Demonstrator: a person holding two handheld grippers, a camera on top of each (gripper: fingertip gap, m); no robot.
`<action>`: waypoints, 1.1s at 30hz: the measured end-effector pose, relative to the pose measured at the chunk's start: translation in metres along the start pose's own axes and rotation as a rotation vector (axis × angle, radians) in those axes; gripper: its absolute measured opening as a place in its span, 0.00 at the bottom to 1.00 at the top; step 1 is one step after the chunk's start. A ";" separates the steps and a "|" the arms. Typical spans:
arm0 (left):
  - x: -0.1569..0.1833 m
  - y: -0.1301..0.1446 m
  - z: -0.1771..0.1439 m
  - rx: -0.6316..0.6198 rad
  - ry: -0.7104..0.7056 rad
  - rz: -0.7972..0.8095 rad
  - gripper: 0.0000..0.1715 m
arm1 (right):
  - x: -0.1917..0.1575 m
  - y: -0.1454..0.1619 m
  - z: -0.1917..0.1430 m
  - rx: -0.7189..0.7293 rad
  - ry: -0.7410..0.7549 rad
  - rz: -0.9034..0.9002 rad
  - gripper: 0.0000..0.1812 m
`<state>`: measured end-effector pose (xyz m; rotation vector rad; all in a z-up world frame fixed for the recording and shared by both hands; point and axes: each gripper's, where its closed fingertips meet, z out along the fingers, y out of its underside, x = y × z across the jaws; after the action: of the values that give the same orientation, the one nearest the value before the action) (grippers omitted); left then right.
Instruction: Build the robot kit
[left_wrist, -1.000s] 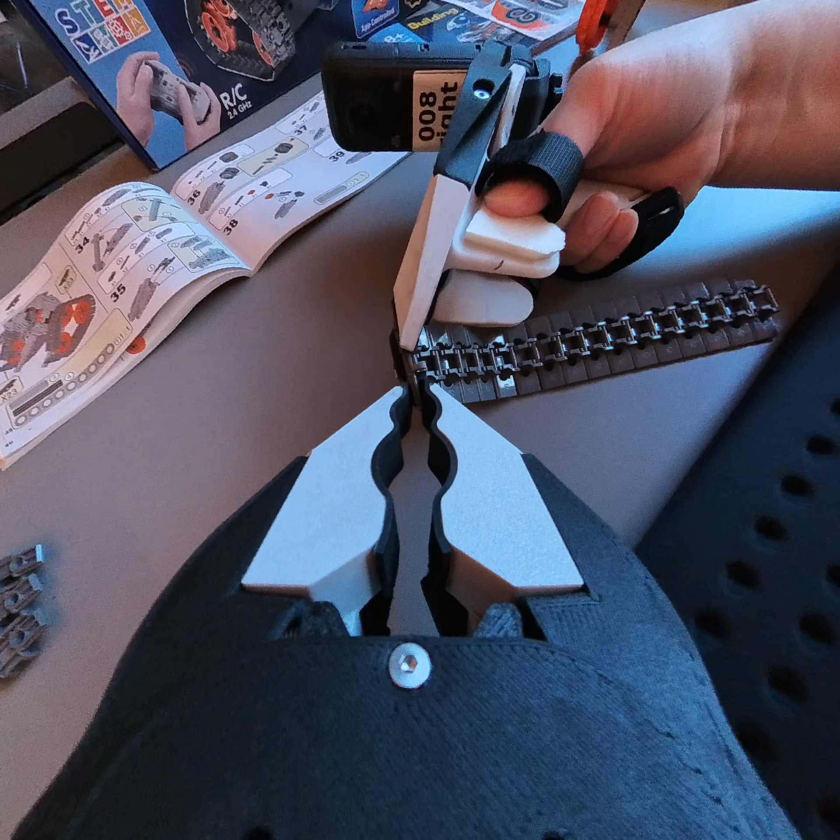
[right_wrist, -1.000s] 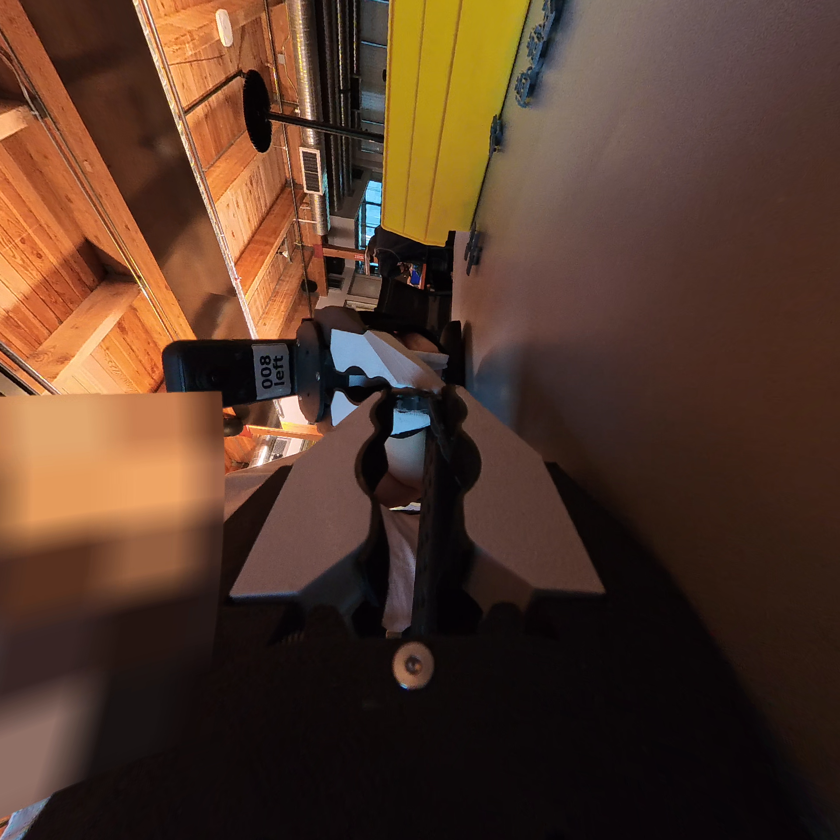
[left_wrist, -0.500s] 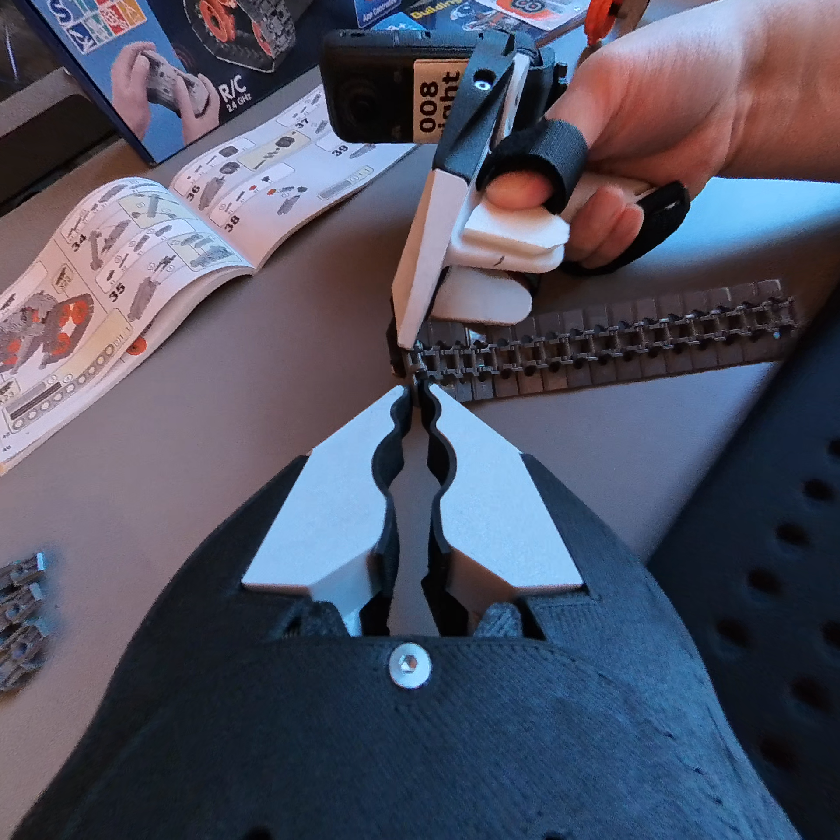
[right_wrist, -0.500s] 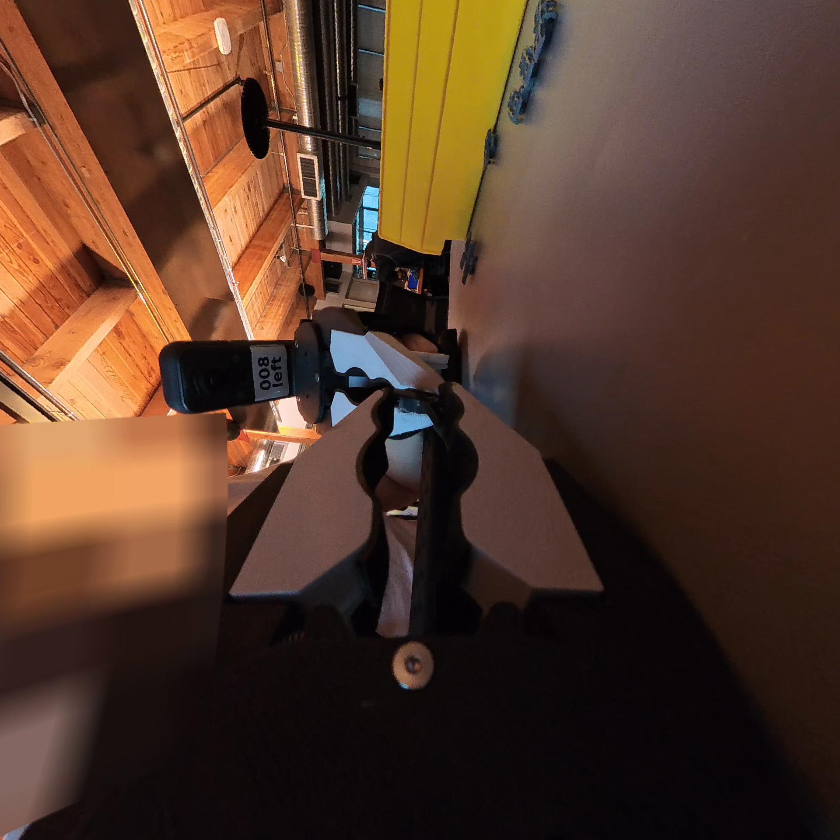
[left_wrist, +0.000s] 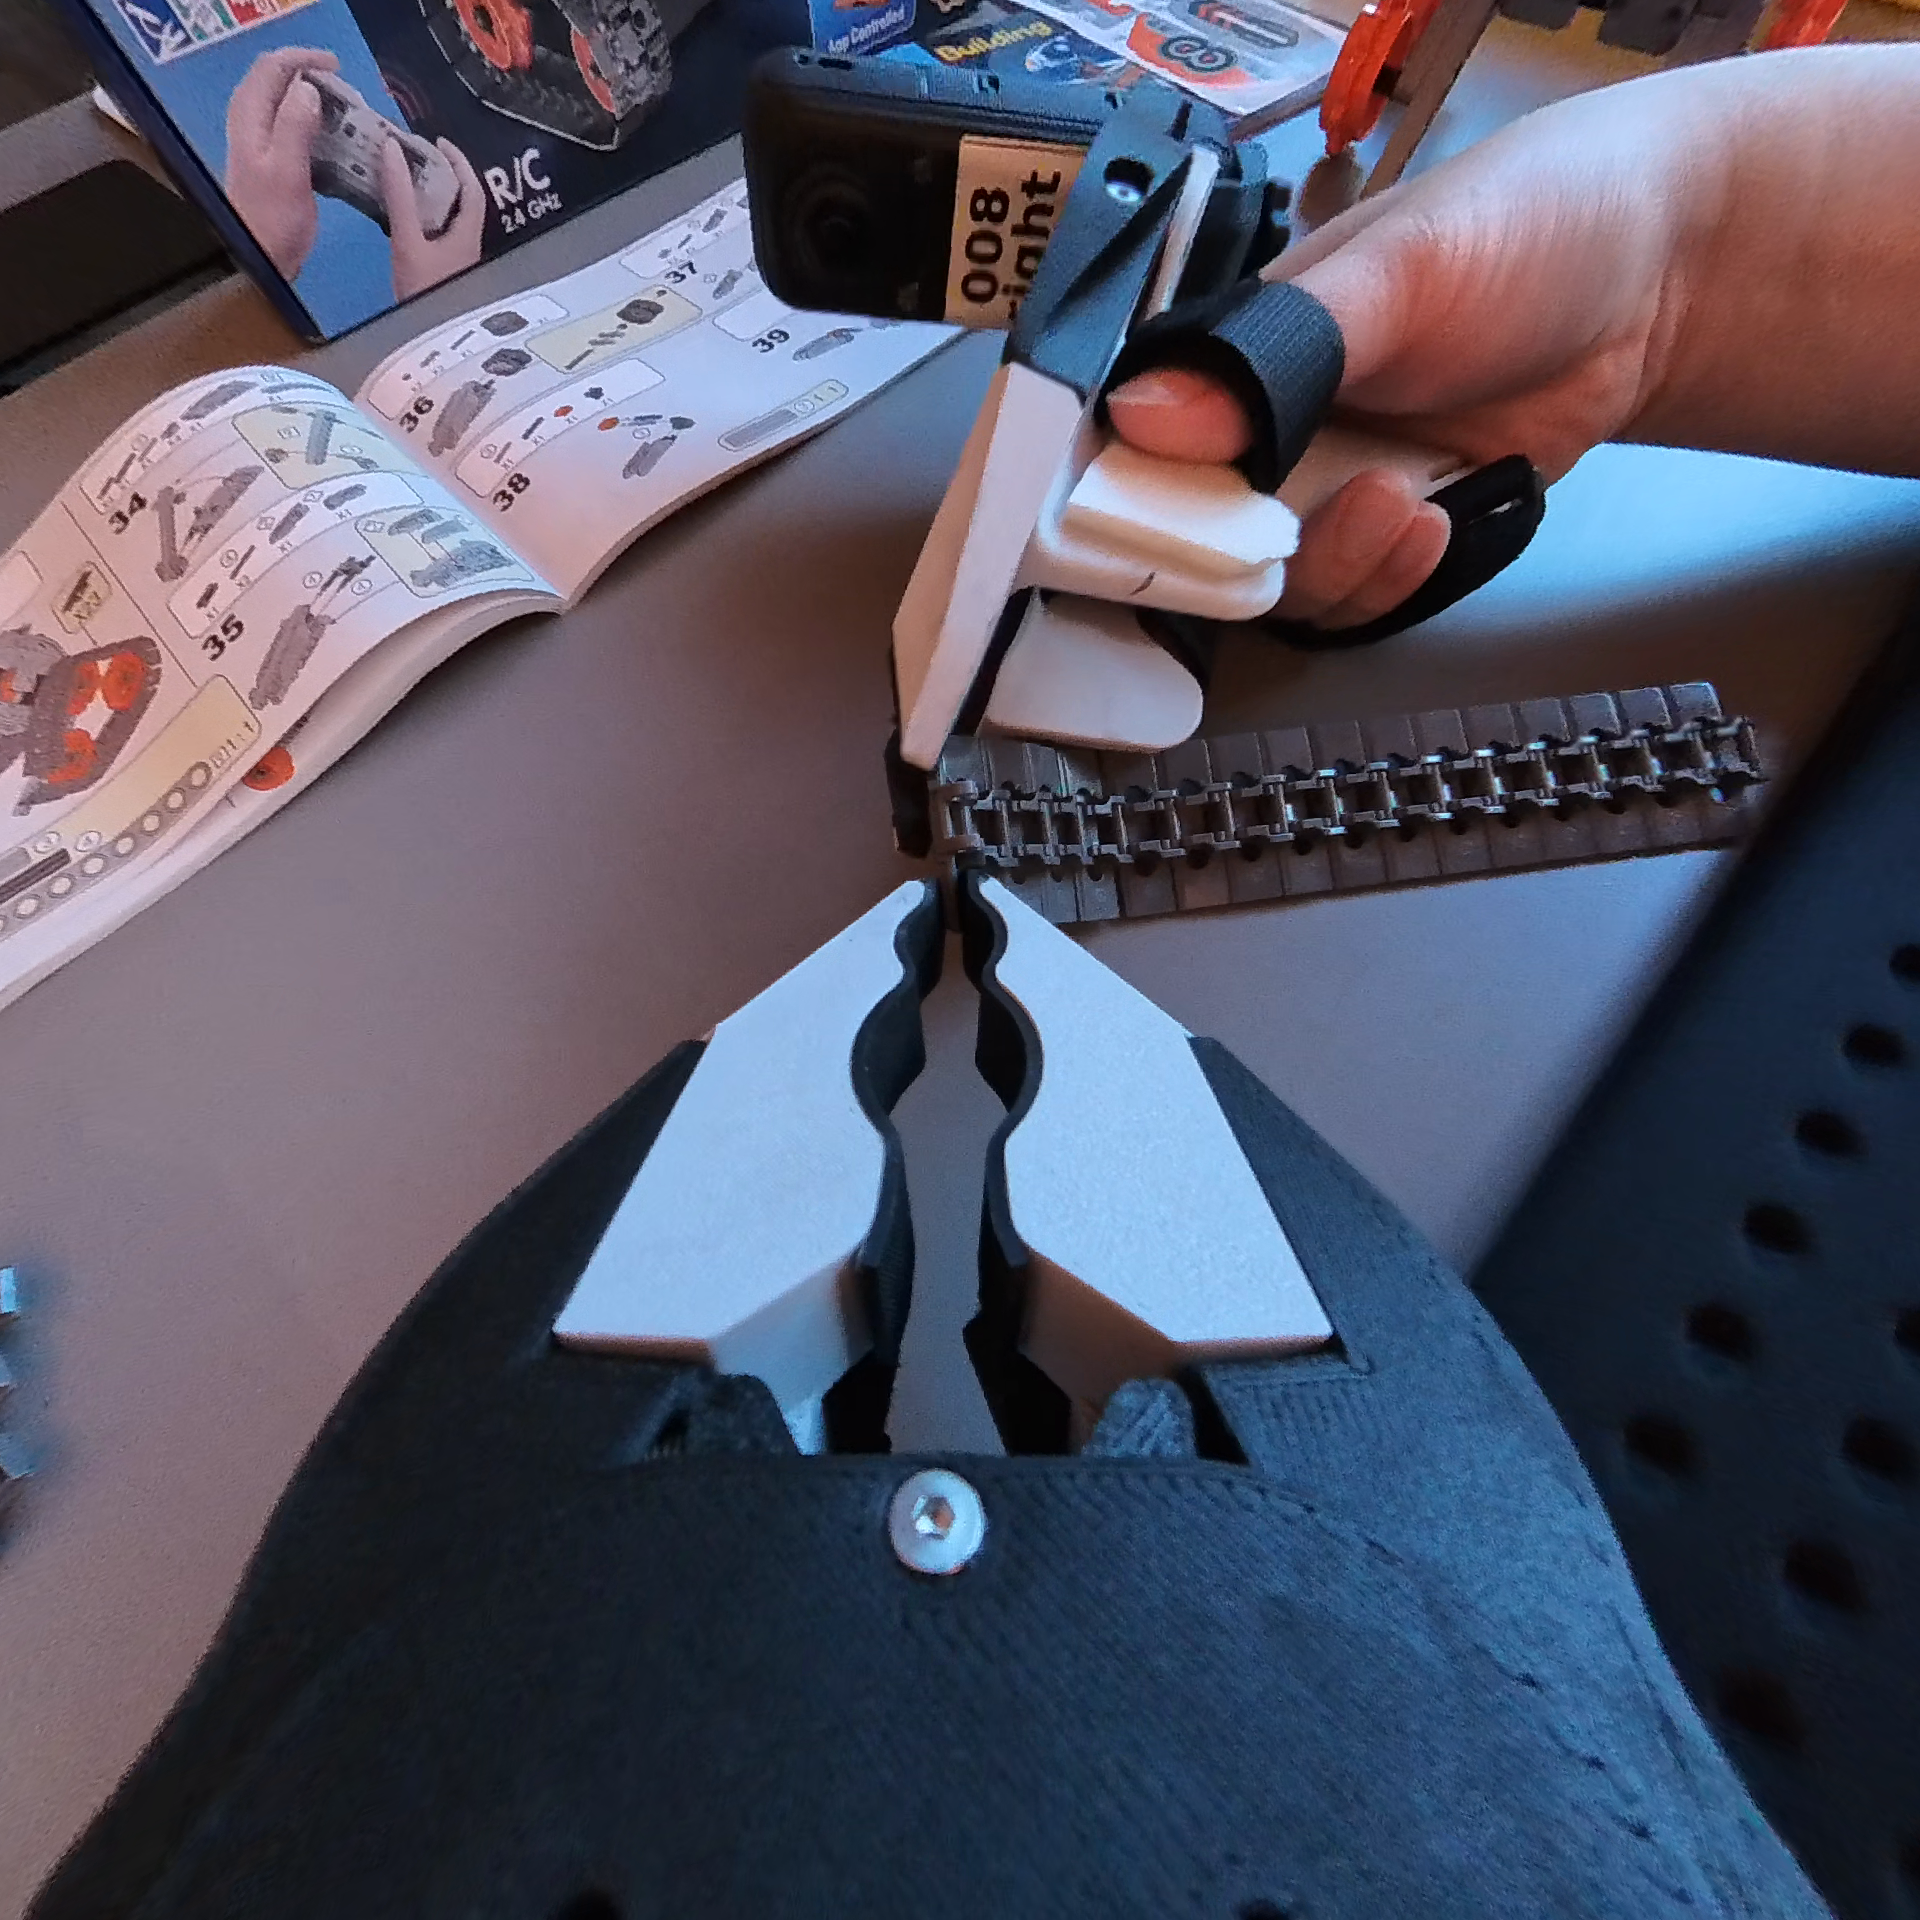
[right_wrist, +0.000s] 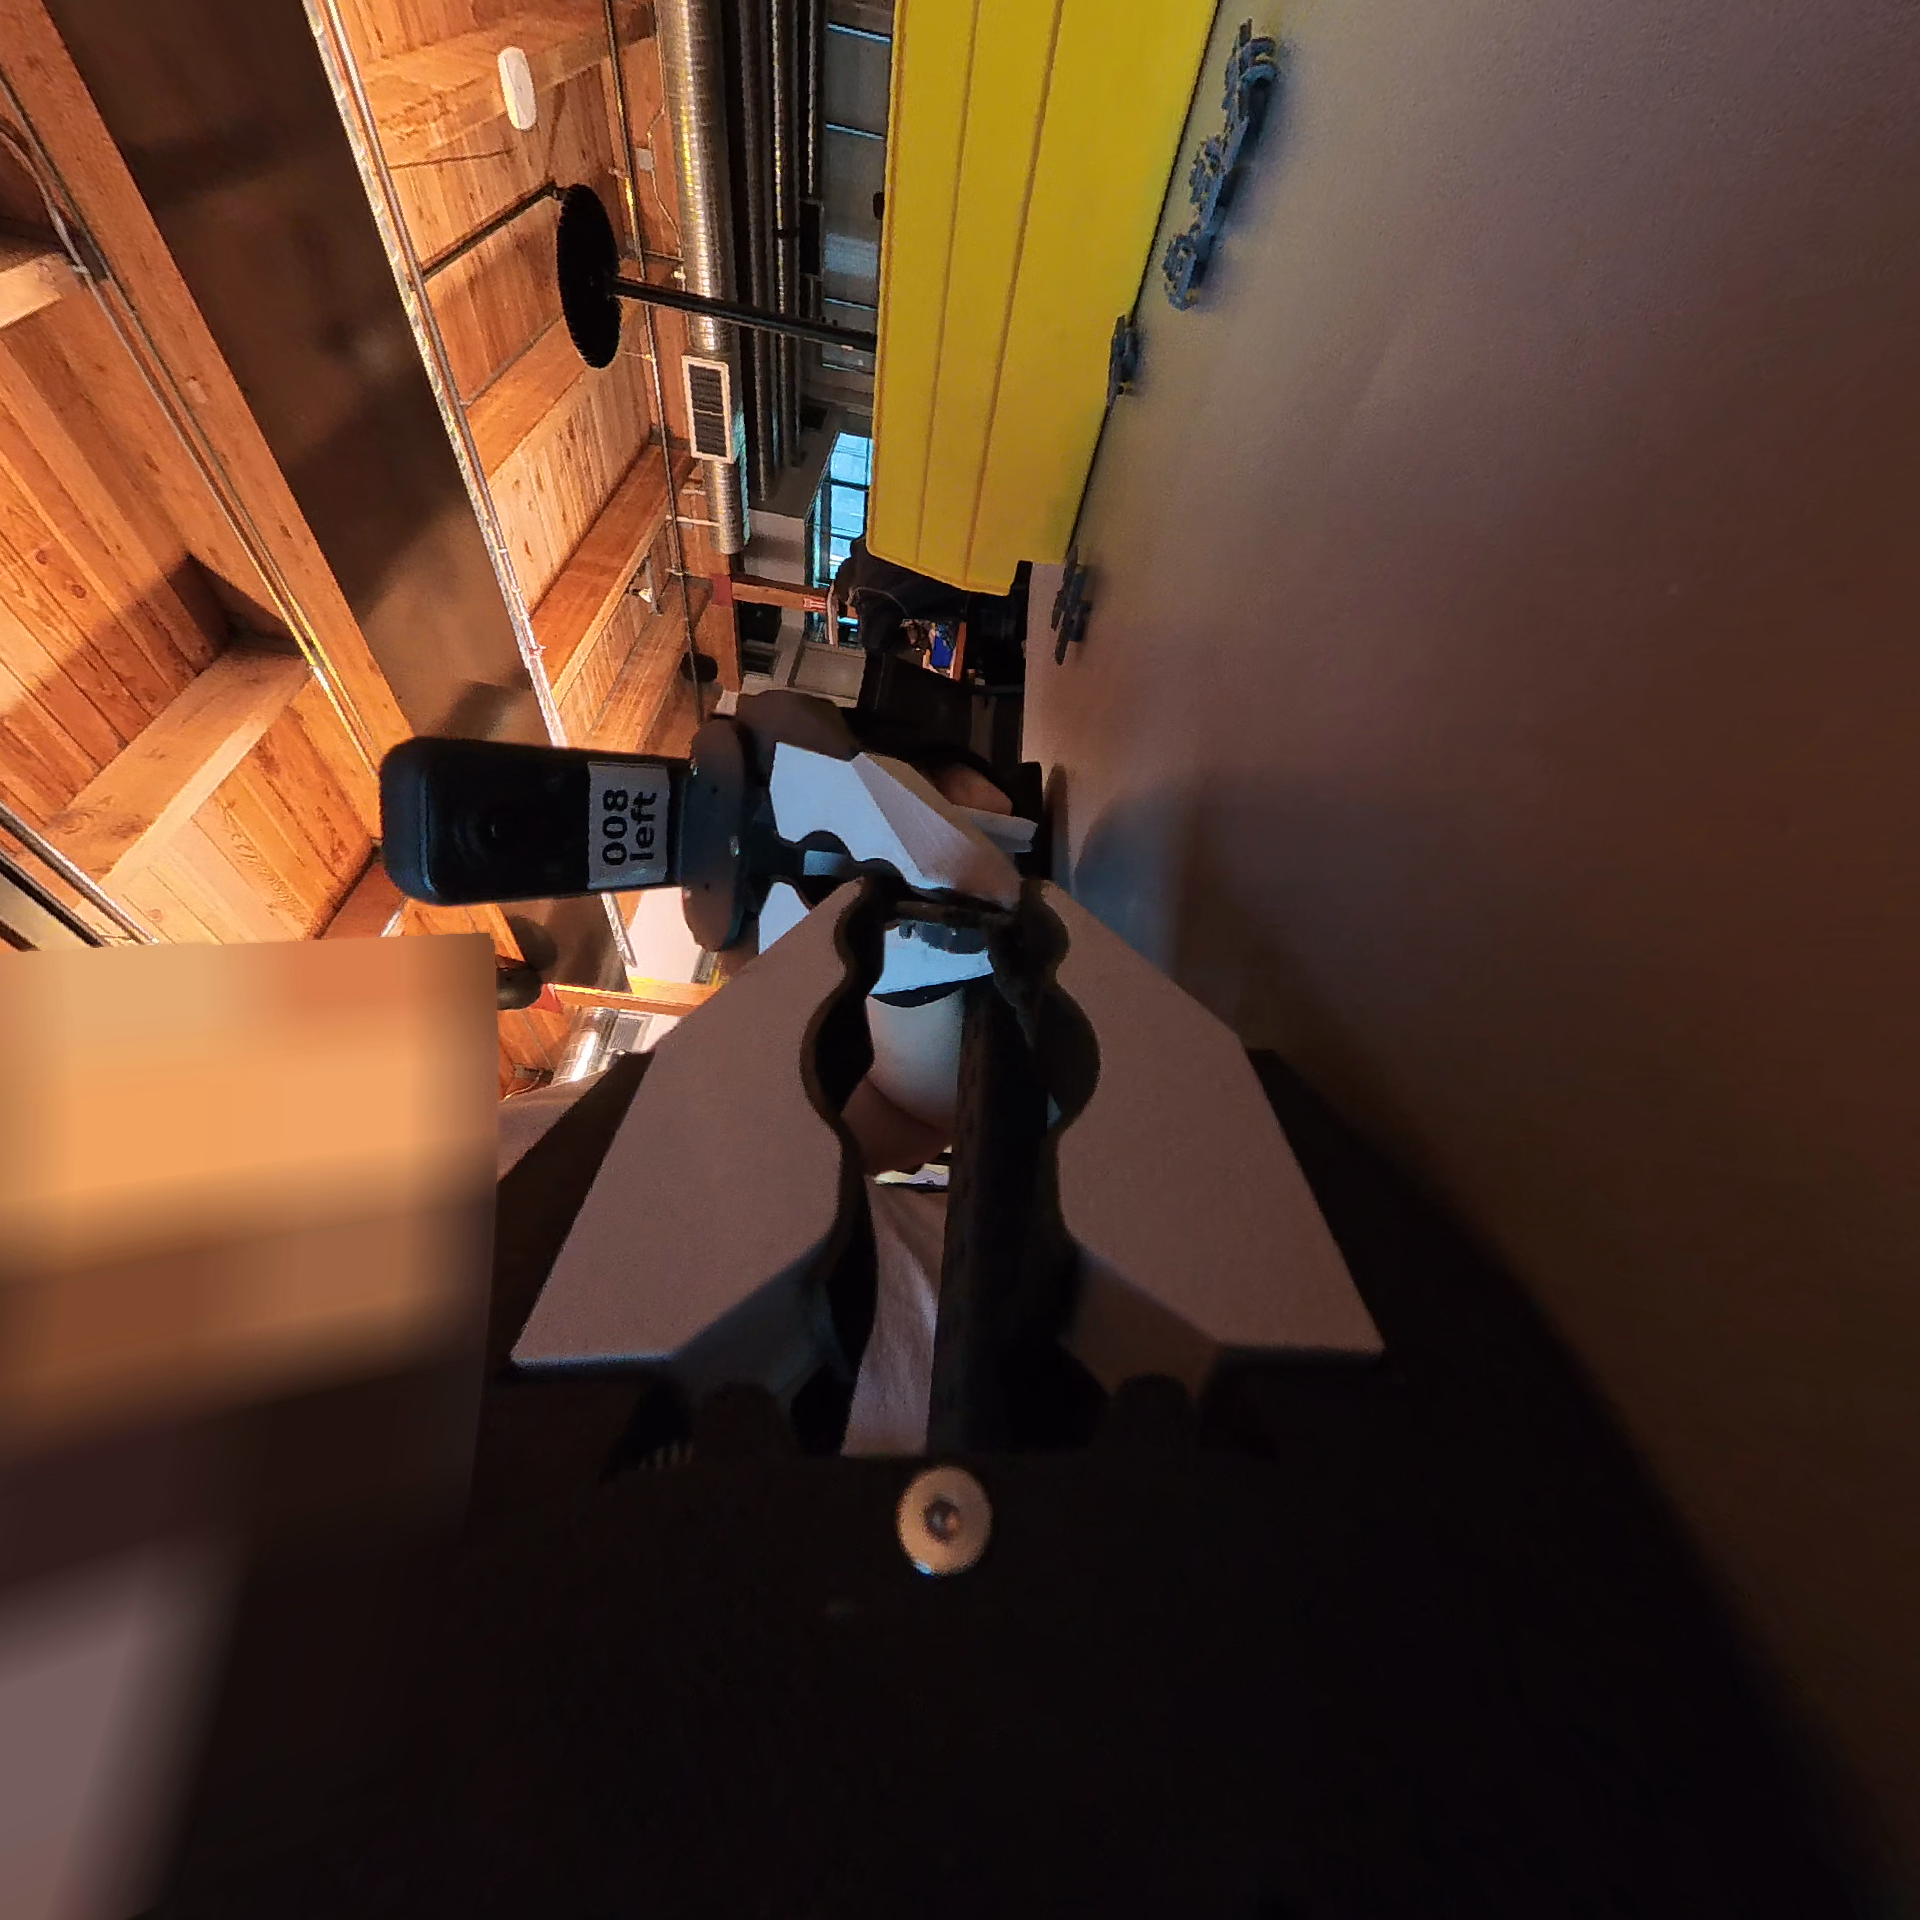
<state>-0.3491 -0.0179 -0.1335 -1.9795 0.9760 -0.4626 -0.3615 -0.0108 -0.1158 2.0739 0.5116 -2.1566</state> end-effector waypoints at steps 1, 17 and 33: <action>0.001 0.001 0.001 -0.004 0.002 -0.001 0.01 | 0.001 0.001 0.000 -0.003 0.011 -0.002 0.13; -0.001 0.002 0.001 0.018 0.078 -0.150 0.01 | 0.001 0.002 -0.003 -0.016 0.025 -0.051 0.15; -0.001 0.001 0.002 -0.009 0.103 -0.119 0.01 | -0.002 0.000 -0.002 0.012 -0.001 0.003 0.18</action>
<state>-0.3487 -0.0165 -0.1357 -2.0460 0.9280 -0.6324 -0.3592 -0.0108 -0.1140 2.0782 0.4959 -2.1644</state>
